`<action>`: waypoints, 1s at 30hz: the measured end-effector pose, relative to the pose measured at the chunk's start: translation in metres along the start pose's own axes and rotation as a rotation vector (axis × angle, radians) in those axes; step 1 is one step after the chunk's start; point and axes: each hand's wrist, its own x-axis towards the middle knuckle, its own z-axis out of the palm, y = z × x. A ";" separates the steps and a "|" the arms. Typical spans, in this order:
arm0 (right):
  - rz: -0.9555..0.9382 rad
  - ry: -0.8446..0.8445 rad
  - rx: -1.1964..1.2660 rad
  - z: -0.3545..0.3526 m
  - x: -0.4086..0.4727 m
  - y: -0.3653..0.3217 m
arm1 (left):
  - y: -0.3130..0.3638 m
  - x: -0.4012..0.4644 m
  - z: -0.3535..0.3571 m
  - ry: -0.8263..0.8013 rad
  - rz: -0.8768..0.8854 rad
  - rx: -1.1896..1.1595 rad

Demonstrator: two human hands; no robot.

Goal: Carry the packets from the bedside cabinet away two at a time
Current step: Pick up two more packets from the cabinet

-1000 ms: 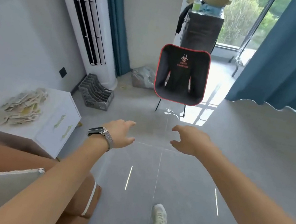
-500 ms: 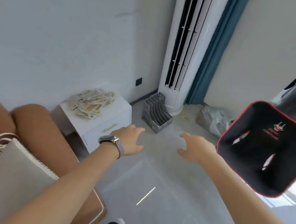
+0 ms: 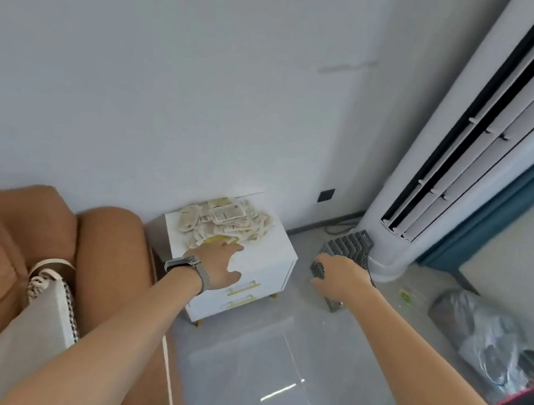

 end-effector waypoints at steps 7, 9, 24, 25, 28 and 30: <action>-0.076 -0.077 -0.049 -0.033 0.155 -0.017 | -0.044 0.116 -0.030 -0.015 -0.119 -0.065; -0.115 -0.060 -0.070 -0.037 0.203 -0.021 | -0.058 0.153 -0.031 -0.006 -0.154 -0.067; -0.509 -0.116 -0.177 0.076 0.455 -0.125 | -0.152 0.321 0.049 -0.062 -0.486 -0.346; -0.535 -0.119 -0.171 0.089 0.471 -0.136 | -0.160 0.327 0.058 -0.056 -0.510 -0.360; -0.566 -0.177 -0.261 0.123 0.504 -0.161 | -0.174 0.337 0.083 -0.033 -0.571 -0.429; -0.572 -0.160 -0.379 0.148 0.515 -0.166 | -0.178 0.341 0.101 -0.033 -0.595 -0.502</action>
